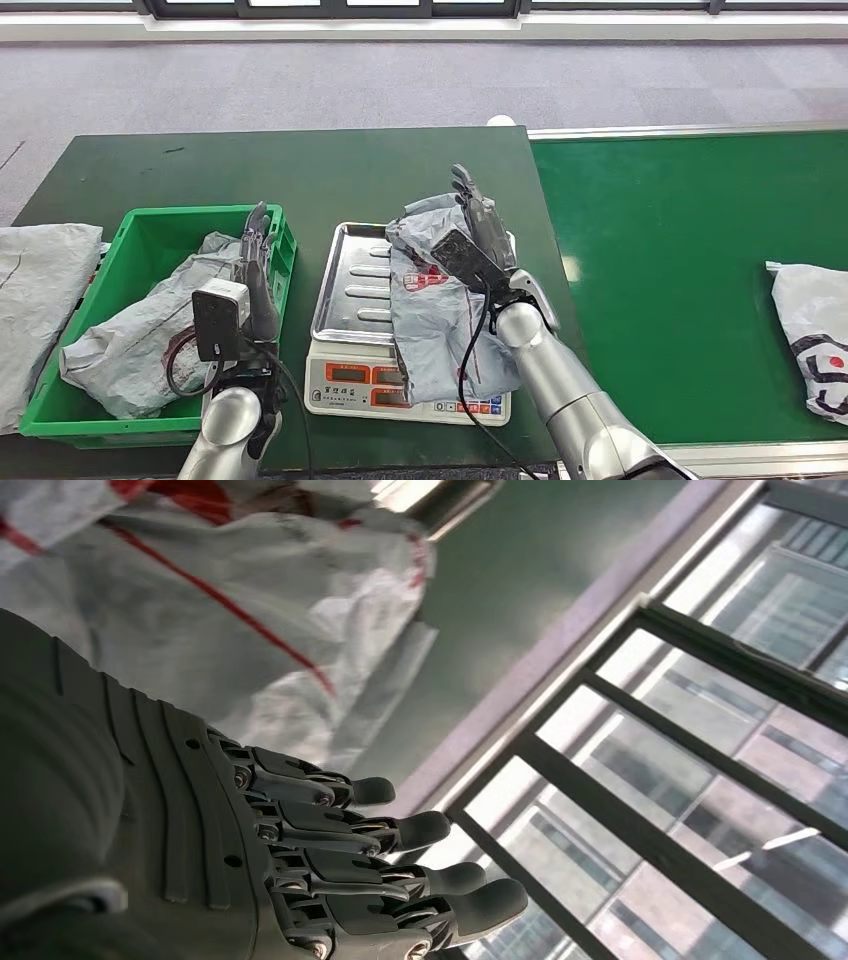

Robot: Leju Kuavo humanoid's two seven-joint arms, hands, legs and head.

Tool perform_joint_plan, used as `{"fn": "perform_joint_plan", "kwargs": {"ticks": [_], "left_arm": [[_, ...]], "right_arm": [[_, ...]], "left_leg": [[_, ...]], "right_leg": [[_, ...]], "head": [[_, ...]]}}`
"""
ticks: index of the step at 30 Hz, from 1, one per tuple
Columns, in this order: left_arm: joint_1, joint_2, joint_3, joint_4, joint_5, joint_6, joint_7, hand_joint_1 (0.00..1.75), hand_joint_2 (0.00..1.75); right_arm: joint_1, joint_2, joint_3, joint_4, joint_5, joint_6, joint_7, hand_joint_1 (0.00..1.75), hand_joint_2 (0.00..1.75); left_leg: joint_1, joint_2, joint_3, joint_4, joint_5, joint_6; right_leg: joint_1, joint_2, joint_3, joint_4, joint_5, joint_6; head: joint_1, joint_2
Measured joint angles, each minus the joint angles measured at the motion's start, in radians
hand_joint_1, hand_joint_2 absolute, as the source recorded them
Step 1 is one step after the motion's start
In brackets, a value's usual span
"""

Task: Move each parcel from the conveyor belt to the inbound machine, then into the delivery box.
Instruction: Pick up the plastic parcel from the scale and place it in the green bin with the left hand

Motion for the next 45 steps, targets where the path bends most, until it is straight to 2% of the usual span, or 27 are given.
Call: {"fn": "perform_joint_plan", "kwargs": {"ticks": [3,4,8,11,14,18,22,27,33,38,42,45], "left_arm": [[-0.012,-0.003,0.0,0.006,0.0,0.001,0.0,0.0,0.0],[-0.02,-0.005,-0.001,0.011,-0.004,0.002,0.0,0.0,0.0],[-0.045,0.002,-0.026,0.02,-0.128,-0.087,0.026,0.0,1.75],[-0.06,0.011,-0.054,0.027,-0.212,-0.139,0.064,0.0,1.75],[-0.072,0.016,-0.079,0.029,-0.266,-0.179,0.086,0.0,1.75],[-0.095,0.034,-0.129,0.033,-0.348,-0.304,0.123,0.0,1.75],[-0.149,0.051,-0.203,0.108,-0.402,-0.424,0.141,0.0,1.75],[-0.203,0.052,-0.263,0.221,-0.415,-0.476,0.12,0.0,1.75],[-0.261,0.052,-0.365,0.318,-0.435,-0.593,0.061,0.0,1.75],[-0.305,0.049,-0.437,0.394,-0.439,-0.618,0.036,0.0,1.75],[-0.342,0.03,-0.469,0.463,-0.433,-0.618,0.024,0.03,1.75],[-0.363,0.008,-0.481,0.518,-0.428,-0.579,0.008,1.32,1.75]], "right_arm": [[0.003,0.006,0.002,-0.015,0.002,-0.022,-0.015,0.0,0.0],[0.022,0.009,0.006,-0.063,0.008,-0.043,-0.021,0.0,0.0],[0.303,-0.039,0.041,-0.591,0.038,-0.094,-0.051,0.0,0.0],[0.422,-0.075,0.057,-0.756,0.024,-0.107,-0.068,0.0,0.0],[0.498,-0.101,0.061,-0.857,0.009,-0.115,-0.084,0.0,0.0],[0.567,-0.138,0.061,-0.947,-0.056,-0.095,-0.13,0.0,1.75],[0.587,-0.165,0.063,-0.988,-0.14,-0.053,-0.196,0.0,1.75],[0.579,-0.177,0.068,-0.994,-0.161,-0.034,-0.199,0.0,1.75],[0.55,-0.181,0.078,-0.994,-0.17,-0.015,-0.19,0.0,1.75],[0.538,-0.182,0.084,-0.994,-0.17,-0.008,-0.186,0.0,1.75],[0.538,-0.182,0.085,-0.997,-0.162,-0.008,-0.174,0.0,1.75],[0.54,-0.182,0.085,-1.006,-0.15,-0.008,-0.169,0.0,1.75]], "left_leg": [[0.0,-0.001,0.0,0.0,0.0,0.0],[0.0,-0.001,0.0,0.0,0.0,0.0],[0.0,-0.004,-0.001,0.0,-0.002,0.001],[0.0,-0.003,-0.002,0.0,-0.003,0.001],[0.0,-0.002,-0.002,0.0,-0.003,0.001],[0.0,-0.002,-0.001,0.0,-0.003,0.001],[0.0,-0.001,-0.001,0.0,-0.003,0.001],[0.0,0.0,-0.001,0.0,-0.002,0.0],[0.0,0.0,-0.001,0.0,-0.002,0.0],[0.0,-0.001,-0.001,0.0,-0.002,0.0],[0.0,-0.002,-0.001,0.0,-0.002,0.001],[0.0,-0.002,-0.001,0.0,-0.001,0.001]], "right_leg": [[0.0,-0.001,0.0,0.0,0.0,0.0],[0.0,-0.001,0.0,0.0,0.0,0.0],[0.0,-0.004,-0.001,0.0,-0.003,0.0],[0.0,-0.003,-0.001,0.0,-0.003,0.0],[0.0,-0.002,-0.002,0.0,-0.003,0.0],[0.0,-0.003,-0.002,0.0,-0.003,0.0],[0.0,-0.002,-0.002,0.0,-0.002,0.0],[0.0,-0.002,-0.002,0.0,-0.001,0.0],[0.0,-0.002,-0.001,0.0,-0.001,0.0],[0.0,-0.002,-0.001,0.0,-0.001,0.0],[0.0,-0.002,-0.001,0.0,-0.001,0.0],[0.0,-0.002,-0.001,0.0,-0.001,0.0]], "head": [[0.0,0.0],[0.0,0.0],[0.0,0.0],[0.0,0.0],[0.0,0.0],[0.0,0.0],[0.0,0.0],[0.0,0.0],[0.0,0.0],[0.0,0.0],[0.0,0.0],[0.0,0.0]]}}
